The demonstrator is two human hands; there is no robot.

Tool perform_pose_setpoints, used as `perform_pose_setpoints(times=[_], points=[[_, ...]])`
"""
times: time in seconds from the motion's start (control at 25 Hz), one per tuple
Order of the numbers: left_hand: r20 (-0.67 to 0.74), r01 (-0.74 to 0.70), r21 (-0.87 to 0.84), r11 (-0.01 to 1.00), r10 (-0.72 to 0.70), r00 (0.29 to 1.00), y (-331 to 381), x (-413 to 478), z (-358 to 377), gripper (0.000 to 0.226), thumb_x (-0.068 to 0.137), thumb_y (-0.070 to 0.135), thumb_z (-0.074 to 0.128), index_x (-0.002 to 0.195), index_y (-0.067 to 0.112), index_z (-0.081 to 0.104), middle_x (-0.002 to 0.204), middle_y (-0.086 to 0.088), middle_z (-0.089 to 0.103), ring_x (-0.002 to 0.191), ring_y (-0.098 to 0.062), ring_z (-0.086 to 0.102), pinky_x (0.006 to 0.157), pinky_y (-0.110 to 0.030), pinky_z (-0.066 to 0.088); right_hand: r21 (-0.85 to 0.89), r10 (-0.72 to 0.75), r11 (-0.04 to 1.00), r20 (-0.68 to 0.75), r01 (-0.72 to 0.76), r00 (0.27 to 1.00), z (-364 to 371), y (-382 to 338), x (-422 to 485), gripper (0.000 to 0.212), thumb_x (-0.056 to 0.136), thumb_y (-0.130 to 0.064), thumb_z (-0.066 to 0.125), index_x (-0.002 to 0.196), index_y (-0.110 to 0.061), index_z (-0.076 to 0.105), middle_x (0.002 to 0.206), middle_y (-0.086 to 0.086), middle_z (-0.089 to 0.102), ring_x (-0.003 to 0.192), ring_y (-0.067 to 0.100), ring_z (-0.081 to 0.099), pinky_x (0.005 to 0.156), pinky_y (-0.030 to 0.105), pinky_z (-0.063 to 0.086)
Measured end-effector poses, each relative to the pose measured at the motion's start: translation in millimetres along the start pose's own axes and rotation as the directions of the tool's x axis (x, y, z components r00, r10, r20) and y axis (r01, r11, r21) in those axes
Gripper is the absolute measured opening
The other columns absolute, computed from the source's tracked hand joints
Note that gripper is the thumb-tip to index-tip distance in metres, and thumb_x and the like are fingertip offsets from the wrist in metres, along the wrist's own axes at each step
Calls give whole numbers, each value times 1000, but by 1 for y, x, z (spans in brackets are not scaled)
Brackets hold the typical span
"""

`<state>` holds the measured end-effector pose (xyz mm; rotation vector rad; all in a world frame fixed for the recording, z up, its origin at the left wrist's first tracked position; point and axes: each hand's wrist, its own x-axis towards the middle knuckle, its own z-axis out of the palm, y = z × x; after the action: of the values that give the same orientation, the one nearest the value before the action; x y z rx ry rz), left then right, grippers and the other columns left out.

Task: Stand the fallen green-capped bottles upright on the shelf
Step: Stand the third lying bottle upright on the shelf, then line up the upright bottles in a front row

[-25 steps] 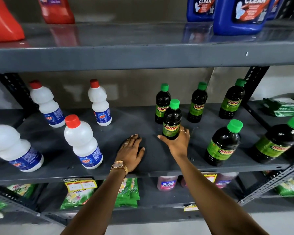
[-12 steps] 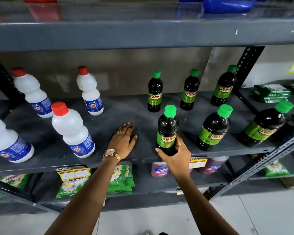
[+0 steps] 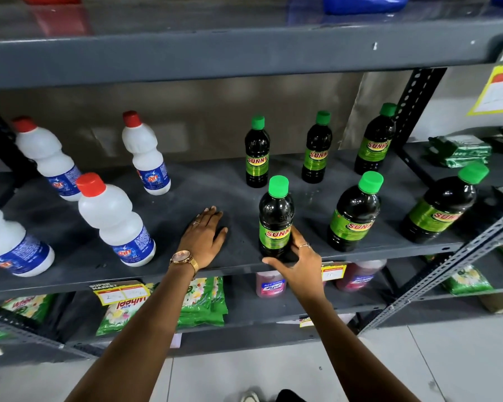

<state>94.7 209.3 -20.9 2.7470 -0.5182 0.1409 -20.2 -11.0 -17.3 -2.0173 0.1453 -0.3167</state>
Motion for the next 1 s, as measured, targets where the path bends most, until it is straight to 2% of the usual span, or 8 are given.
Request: perform_pose_setpoints(times=[0.12, 0.24, 0.36, 0.48, 0.56, 0.64, 0.8, 1.0], points=[[-76, 140, -226, 964, -160, 984, 21, -16, -5, 55, 93, 25, 50, 140, 5, 30, 150, -20, 31, 141, -31, 22, 115, -38, 17, 74, 14, 997, 73, -19, 997, -3, 2, -4, 95, 66, -35, 85, 146, -21, 37, 137, 1, 57, 127, 17, 53, 105, 32, 45], [-410, 108, -440, 891, -306, 859, 86, -62, -15, 55, 87, 20, 54, 136, 5, 36, 140, -20, 42, 133, -30, 34, 109, -31, 23, 172, 28, 985, -122, -6, 992, -33, 7, -25, 66, 71, -52, 75, 128, -22, 56, 126, -10, 61, 115, 9, 59, 94, 16, 46], [-559, -220, -354, 909, -17, 829, 174, -104, -10, 48, 83, 19, 60, 127, 7, 45, 126, -10, 52, 118, -21, 45, 103, -21, 30, 120, -38, 987, -474, 107, 880, -96, 27, -37, 38, 79, -62, 63, 104, -35, 54, 100, 1, 57, 91, 19, 58, 81, 23, 47], [-391, -291, -467, 835, 100, 915, 245, -85, 17, 65, 82, 28, 63, 136, 12, 33, 136, 3, 40, 127, -17, 40, 107, -24, 30, 98, 59, 995, -649, 6, 759, -168, 68, -5, 72, 77, -44, 74, 134, -16, 40, 129, 14, 41, 118, 28, 45, 103, 38, 39], [-243, -89, -614, 784, -81, 967, 273, -51, 41, 89, 75, 41, 66, 144, 12, 17, 146, -6, 33, 135, -18, 32, 112, -33, 27, 50, 122, 992, -561, -113, 819, -211, 92, 26, 104, 68, -40, 82, 147, -7, 22, 147, 15, 31, 136, 27, 36, 114, 42, 30], [-133, 68, -691, 719, -219, 967, 284, -21, 58, 103, 67, 45, 71, 145, 12, 13, 145, -14, 39, 133, -21, 37, 111, -37, 31, 39, 162, 986, -394, -159, 905, -236, 98, 46, 99, 62, -27, 89, 141, -7, 32, 139, 15, 49, 127, 28, 50, 103, 35, 41], [-126, 130, -689, 713, -295, 947, 285, -7, 74, 96, 66, 26, 83, 141, 9, 25, 131, -13, 55, 119, -24, 53, 95, -20, 39, -18, 109, 993, -314, -121, 943, -241, 100, 49, 72, 64, -21, 88, 125, -6, 51, 118, 15, 66, 109, 29, 62, 87, 26, 42], [-137, 165, -642, 749, -324, 936, 292, -10, 85, 103, 64, 37, 81, 143, 16, 18, 137, -12, 51, 124, -25, 50, 101, -42, 44, 7, 88, 996, -259, -90, 962, -236, 110, 49, 83, 60, -25, 89, 129, -8, 47, 117, 14, 66, 109, 30, 62, 94, 39, 50]])
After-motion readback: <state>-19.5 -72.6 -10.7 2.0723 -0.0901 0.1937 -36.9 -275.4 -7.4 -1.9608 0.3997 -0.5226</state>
